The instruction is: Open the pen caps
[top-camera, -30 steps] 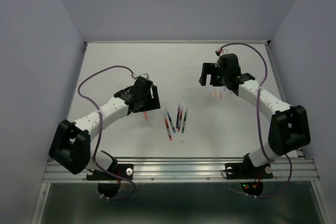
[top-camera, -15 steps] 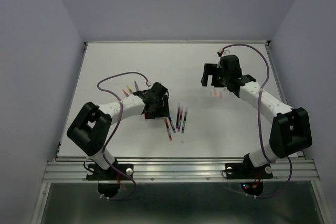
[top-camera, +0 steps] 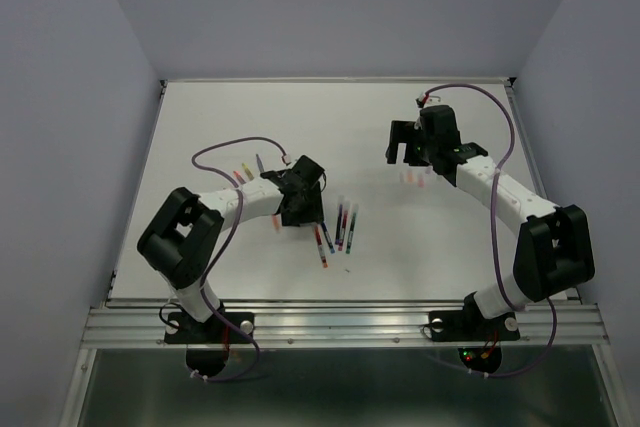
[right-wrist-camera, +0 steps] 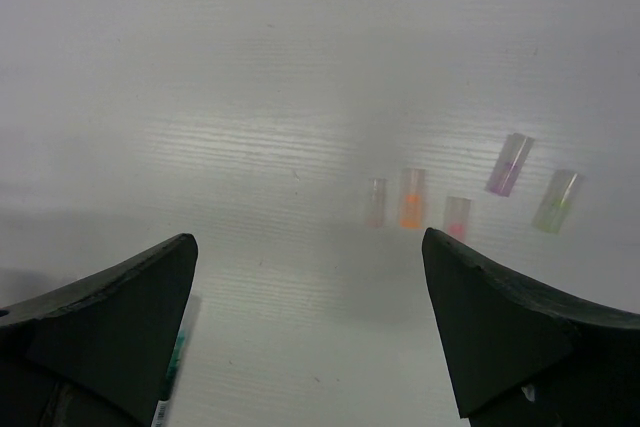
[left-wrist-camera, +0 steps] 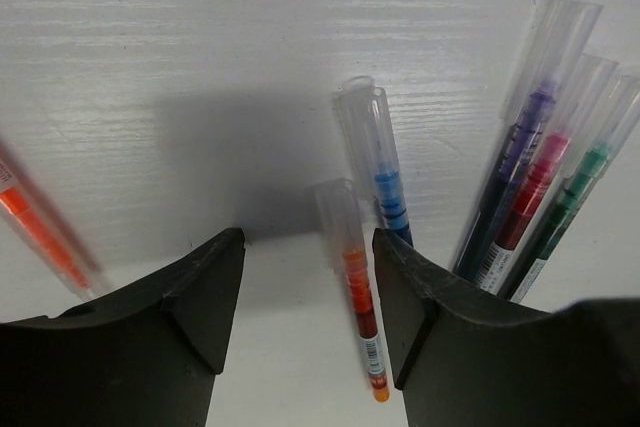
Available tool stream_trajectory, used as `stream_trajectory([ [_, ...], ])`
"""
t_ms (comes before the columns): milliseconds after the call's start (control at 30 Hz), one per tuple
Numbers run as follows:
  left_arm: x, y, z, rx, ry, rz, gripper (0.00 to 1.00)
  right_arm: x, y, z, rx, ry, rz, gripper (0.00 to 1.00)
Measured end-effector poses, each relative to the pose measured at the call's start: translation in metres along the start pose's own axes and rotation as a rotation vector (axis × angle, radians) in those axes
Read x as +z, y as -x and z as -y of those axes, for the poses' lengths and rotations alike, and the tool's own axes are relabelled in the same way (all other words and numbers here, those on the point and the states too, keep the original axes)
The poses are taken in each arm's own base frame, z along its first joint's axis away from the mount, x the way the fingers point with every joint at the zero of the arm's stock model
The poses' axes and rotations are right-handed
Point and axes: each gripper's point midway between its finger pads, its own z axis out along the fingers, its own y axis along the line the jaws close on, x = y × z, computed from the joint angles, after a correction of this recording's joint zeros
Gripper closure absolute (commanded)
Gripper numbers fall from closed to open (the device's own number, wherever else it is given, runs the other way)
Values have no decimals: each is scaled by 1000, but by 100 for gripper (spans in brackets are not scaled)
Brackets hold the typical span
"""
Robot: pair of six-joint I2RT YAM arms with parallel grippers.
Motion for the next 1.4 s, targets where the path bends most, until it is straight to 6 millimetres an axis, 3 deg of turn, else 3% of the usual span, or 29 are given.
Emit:
stream_trajectory([
  [400, 4, 2, 10, 21, 14, -10, 42, 2, -1, 4, -1, -20, 0, 0],
  [567, 7, 2, 13, 31, 24, -8, 58, 3, -2, 5, -1, -28, -2, 0],
  [767, 7, 0, 9, 25, 55, -6, 68, 3, -1, 8, -1, -45, 4, 0],
  [900, 7, -1, 8, 24, 67, -9, 82, 3, 0, 9, -1, -50, 5, 0],
  [967, 7, -1, 8, 28, 76, -9, 97, 3, 0, 10, -1, -54, 7, 0],
  [1200, 6, -1, 7, 31, 100, -4, 100, 4, 0, 7, -7, -39, 6, 0],
  [1400, 2, 2, 0, 29, 138, 12, 100, -4, -9, -16, -28, 112, -5, 0],
])
